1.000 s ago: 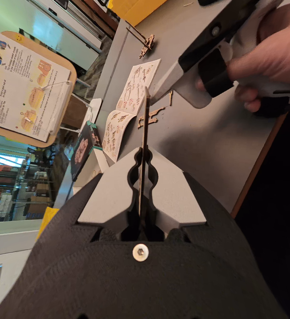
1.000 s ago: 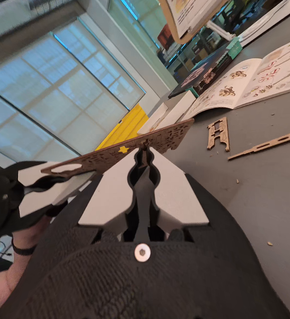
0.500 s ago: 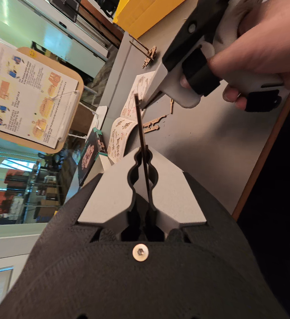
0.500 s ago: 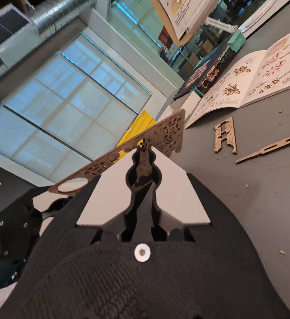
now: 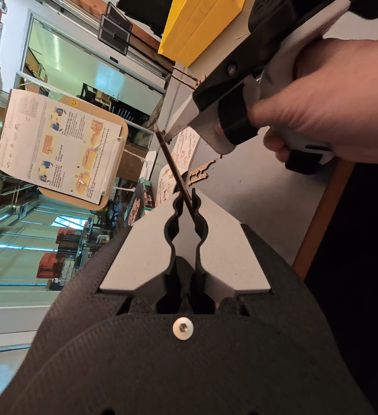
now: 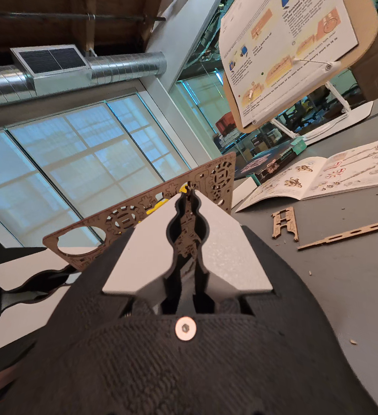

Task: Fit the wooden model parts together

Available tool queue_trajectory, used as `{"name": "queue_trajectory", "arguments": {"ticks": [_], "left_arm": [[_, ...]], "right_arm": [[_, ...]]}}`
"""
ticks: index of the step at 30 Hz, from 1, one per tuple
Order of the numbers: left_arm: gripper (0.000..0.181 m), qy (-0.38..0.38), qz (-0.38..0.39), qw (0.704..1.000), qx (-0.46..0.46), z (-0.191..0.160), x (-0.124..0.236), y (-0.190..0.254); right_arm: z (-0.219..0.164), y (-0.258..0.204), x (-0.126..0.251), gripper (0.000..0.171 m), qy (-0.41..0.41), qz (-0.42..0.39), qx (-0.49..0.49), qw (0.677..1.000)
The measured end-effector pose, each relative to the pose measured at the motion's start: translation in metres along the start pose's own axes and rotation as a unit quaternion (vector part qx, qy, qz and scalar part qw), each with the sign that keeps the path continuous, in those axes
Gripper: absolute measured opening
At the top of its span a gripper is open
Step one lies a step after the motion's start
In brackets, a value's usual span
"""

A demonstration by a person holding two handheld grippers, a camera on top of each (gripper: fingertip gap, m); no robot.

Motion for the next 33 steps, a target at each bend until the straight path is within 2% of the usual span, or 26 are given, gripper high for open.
{"name": "queue_trajectory", "arguments": {"ticks": [1,11,15,17,25,33], "left_arm": [[0.005,0.002,0.006,1.000,0.000,0.000,0.000,0.000],[0.001,0.022,0.052,0.998,0.009,-0.001,0.008,-0.007],[0.004,0.033,0.059,0.997,-0.028,0.001,0.009,0.002],[0.004,0.031,0.056,0.997,-0.036,0.001,0.008,0.006],[0.005,0.033,0.043,0.998,-0.029,-0.003,0.010,0.012],[0.004,0.040,0.042,0.998,-0.001,-0.007,0.014,0.002]], "right_arm": [[0.001,0.000,0.000,0.003,-0.003,0.002,0.001,1.000],[0.009,-0.004,-0.001,0.002,-0.016,0.046,0.038,0.998],[0.008,-0.002,-0.005,0.007,0.007,0.068,-0.105,0.992],[0.000,0.002,-0.006,0.010,-0.015,0.049,-0.121,0.991],[0.004,-0.009,-0.001,0.002,-0.021,0.039,0.067,0.997],[0.013,-0.006,-0.003,0.002,-0.059,0.084,0.092,0.990]]}}
Point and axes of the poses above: each gripper's, where its closed fingertips meet, x back along the fingers, z out of its top, y = z × x across the jaws, the point moved 9 cm from there along x, back along the fingers, and after that the axes turned 3 degrees about y, right-handed, at the moved point
